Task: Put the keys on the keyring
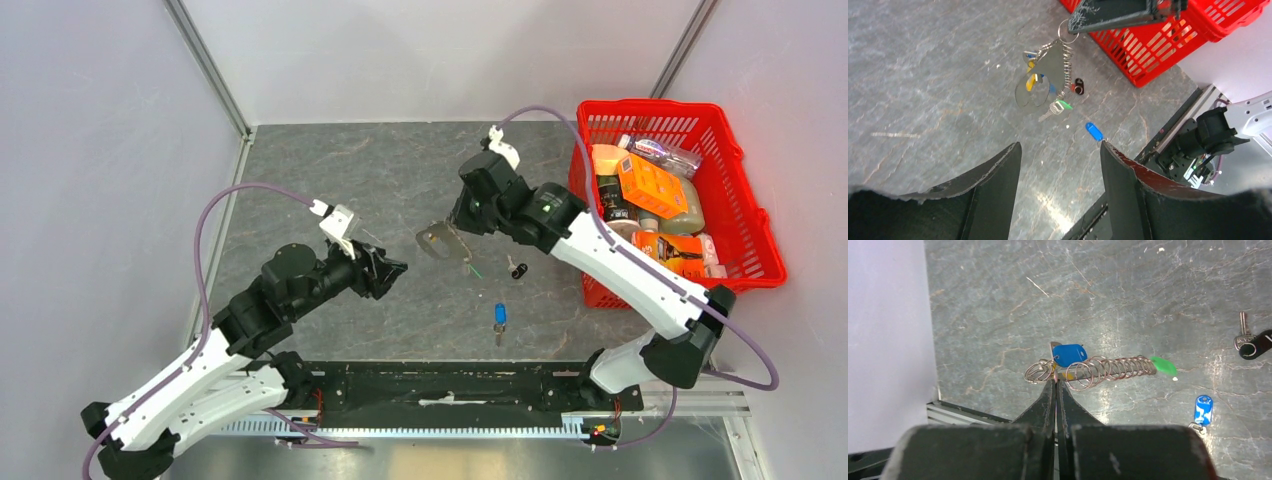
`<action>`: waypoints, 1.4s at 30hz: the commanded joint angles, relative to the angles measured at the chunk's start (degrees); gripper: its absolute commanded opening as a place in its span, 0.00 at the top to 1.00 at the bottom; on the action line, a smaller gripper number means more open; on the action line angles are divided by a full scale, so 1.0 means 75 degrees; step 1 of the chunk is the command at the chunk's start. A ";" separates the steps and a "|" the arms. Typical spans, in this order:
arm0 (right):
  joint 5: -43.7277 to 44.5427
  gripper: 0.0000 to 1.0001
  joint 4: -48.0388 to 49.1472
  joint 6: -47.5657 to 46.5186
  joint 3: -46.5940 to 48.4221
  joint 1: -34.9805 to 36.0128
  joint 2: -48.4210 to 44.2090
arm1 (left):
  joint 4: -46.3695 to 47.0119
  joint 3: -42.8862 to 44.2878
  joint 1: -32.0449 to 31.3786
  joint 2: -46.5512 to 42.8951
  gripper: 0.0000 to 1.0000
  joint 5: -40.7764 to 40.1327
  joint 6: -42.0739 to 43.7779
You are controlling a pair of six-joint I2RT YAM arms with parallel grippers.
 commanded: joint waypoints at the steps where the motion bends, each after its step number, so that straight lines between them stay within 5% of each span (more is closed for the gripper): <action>1: 0.0034 1.00 -0.1262 0.0229 0.1172 -0.0159 0.0057 | 0.1838 -0.0200 0.0020 0.0173 0.34 0.0581 0.0724; 10: -0.0740 1.00 -0.2316 0.0420 0.2755 -0.0398 0.0846 | 0.3379 -0.0235 -0.0050 0.0364 0.34 0.0958 0.1506; 19: -0.1181 1.00 -0.3321 0.0874 0.4075 -0.0404 0.1872 | 0.3516 0.0068 -0.0074 0.0840 0.34 0.0946 0.1953; 42: -0.2503 1.00 -0.3531 0.1386 0.4454 -0.1042 0.2340 | 0.4979 -0.0775 -0.0283 0.1523 0.35 0.0378 0.3261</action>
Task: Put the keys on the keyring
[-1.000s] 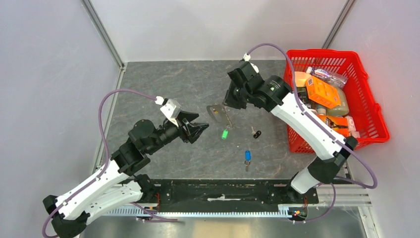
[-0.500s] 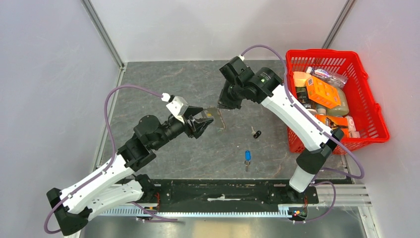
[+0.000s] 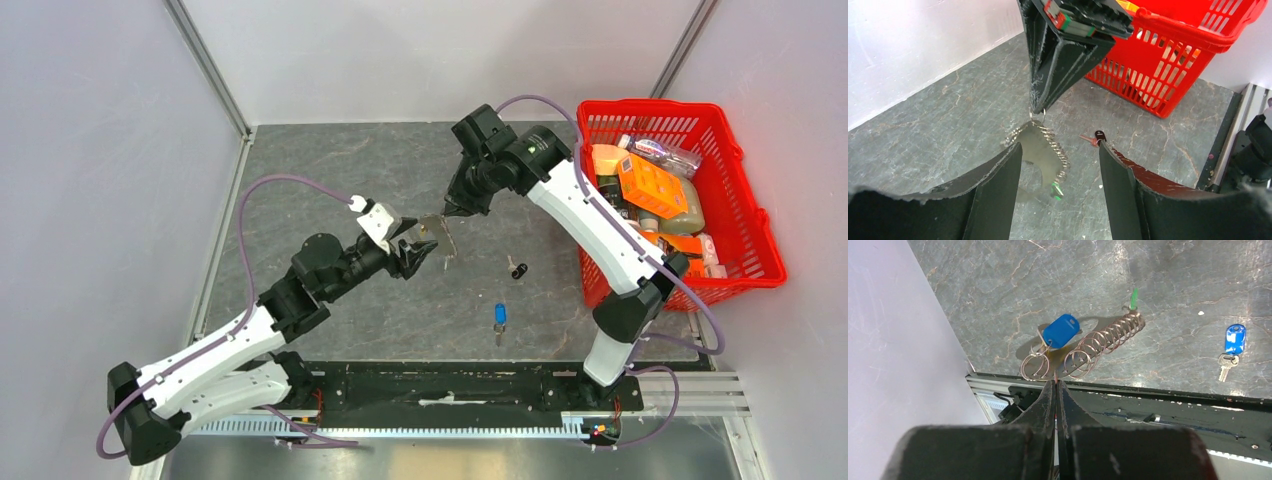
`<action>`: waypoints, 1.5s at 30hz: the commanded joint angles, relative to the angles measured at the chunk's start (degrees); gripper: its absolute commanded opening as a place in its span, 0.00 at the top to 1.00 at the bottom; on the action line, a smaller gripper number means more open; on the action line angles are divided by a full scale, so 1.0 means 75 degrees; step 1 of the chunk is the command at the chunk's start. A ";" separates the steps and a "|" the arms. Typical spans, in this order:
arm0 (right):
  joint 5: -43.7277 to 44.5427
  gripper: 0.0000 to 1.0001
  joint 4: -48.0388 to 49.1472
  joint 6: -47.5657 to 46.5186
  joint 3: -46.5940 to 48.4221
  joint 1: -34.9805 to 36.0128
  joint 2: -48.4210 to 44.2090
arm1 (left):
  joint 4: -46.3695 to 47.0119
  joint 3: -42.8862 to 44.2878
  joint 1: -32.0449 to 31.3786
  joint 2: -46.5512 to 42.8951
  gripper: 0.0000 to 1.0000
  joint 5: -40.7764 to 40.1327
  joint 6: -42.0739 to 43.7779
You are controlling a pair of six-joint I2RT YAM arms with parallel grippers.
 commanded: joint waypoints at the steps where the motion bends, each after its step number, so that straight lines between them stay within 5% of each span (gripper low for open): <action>1: -0.0318 1.00 0.0014 0.0098 0.0465 -0.0093 0.0085 | 0.0919 -0.0195 -0.0127 -0.0036 0.36 -0.0156 0.0673; 28: -0.0637 1.00 0.0127 -0.0020 0.0961 -0.0131 0.0465 | 0.2955 -0.1060 -0.0966 0.0693 0.45 -0.2181 0.2981; 45: -0.0717 1.00 0.0248 -0.0016 0.0779 -0.0135 0.0199 | 0.3446 -0.1067 -0.0965 0.0837 0.51 -0.1981 0.3253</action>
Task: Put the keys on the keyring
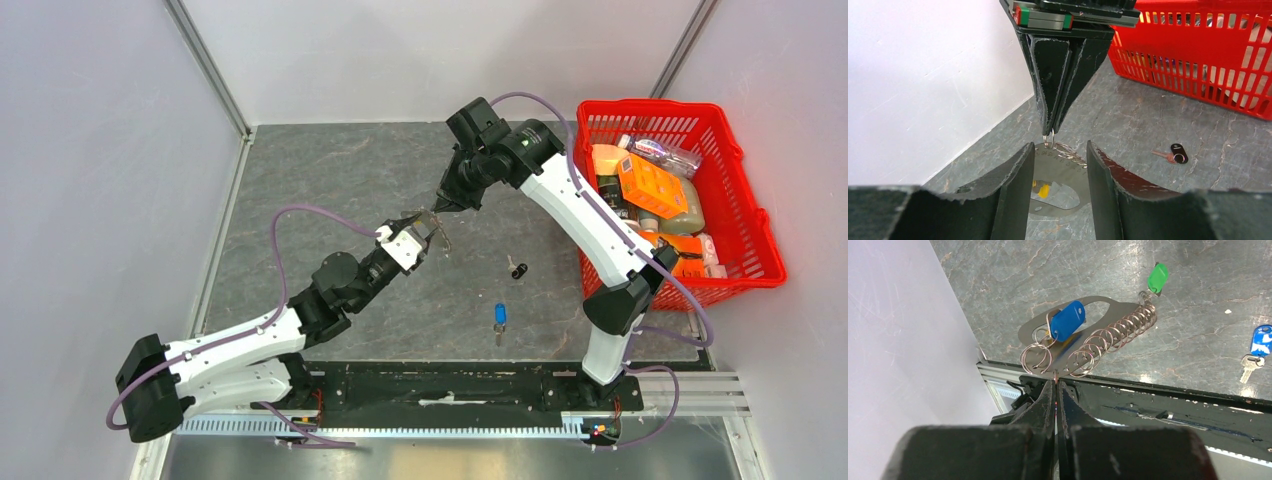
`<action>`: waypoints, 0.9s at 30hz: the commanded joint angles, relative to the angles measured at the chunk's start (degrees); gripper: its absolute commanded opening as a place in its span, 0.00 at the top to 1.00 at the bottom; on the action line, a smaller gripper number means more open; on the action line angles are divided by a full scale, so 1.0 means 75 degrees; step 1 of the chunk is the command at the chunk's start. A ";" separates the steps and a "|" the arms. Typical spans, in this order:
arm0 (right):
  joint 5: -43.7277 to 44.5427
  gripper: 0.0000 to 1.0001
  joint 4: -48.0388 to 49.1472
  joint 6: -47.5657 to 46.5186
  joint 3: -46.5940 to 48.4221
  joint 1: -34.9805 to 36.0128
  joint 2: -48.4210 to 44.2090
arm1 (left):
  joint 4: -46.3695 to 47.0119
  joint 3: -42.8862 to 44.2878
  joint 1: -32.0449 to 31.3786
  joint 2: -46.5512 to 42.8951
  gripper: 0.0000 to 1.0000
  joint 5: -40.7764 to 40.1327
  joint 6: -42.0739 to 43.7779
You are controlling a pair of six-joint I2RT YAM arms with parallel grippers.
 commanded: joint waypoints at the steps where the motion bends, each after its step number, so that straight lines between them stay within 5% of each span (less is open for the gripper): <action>1: -0.0112 1.00 0.0285 0.0026 0.0138 -0.0030 -0.0306 | 0.0548 0.0051 -0.0038 0.0037 0.51 -0.0014 0.0331; 27: -0.0245 1.00 0.0469 -0.0019 -0.0157 -0.0018 -0.0543 | 0.1231 0.0082 -0.0038 0.0552 0.67 -0.0227 0.0577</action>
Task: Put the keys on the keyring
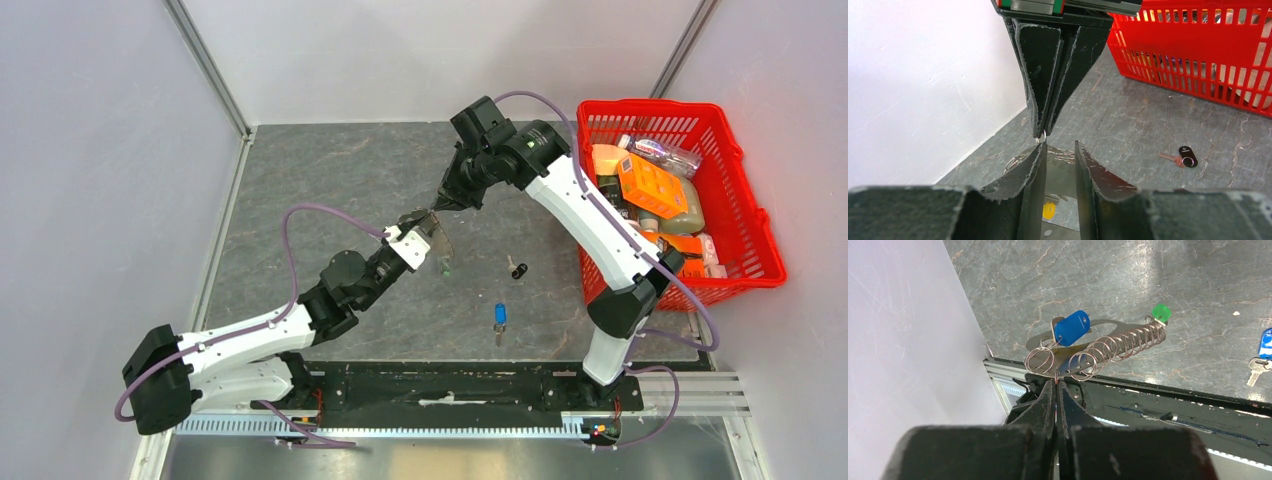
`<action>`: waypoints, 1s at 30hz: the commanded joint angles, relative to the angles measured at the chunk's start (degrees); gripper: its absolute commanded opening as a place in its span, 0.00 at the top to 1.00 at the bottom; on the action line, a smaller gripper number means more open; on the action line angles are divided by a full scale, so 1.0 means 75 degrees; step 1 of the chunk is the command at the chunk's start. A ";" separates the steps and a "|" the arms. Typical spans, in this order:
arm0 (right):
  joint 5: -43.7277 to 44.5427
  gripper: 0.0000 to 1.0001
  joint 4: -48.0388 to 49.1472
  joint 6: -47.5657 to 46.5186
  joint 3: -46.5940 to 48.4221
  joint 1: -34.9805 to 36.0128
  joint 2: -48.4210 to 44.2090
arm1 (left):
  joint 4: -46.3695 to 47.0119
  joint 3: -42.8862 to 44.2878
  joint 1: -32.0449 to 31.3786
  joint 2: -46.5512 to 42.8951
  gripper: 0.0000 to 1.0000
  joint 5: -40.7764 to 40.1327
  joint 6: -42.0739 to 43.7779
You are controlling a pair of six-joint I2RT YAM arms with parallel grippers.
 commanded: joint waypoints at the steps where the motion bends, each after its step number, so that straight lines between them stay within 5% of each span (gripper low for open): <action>1: -0.0131 1.00 0.0236 -0.0010 0.0007 -0.0015 -0.0365 | 0.0654 0.0080 -0.0039 0.0040 0.67 -0.0202 0.0326; 15: -0.0236 1.00 0.0296 -0.0016 -0.0205 -0.0001 -0.0490 | 0.0831 0.0271 -0.0031 0.0257 0.74 -0.0051 0.0446; 24: -0.0313 1.00 0.0278 -0.0050 -0.0273 0.0000 -0.0561 | 0.1028 0.0420 -0.0037 0.0465 0.98 0.0103 0.0535; 30: -0.0376 1.00 0.0377 -0.0063 -0.0544 0.0011 -0.0707 | 0.1160 0.0459 -0.0039 0.0456 0.98 0.0256 0.0455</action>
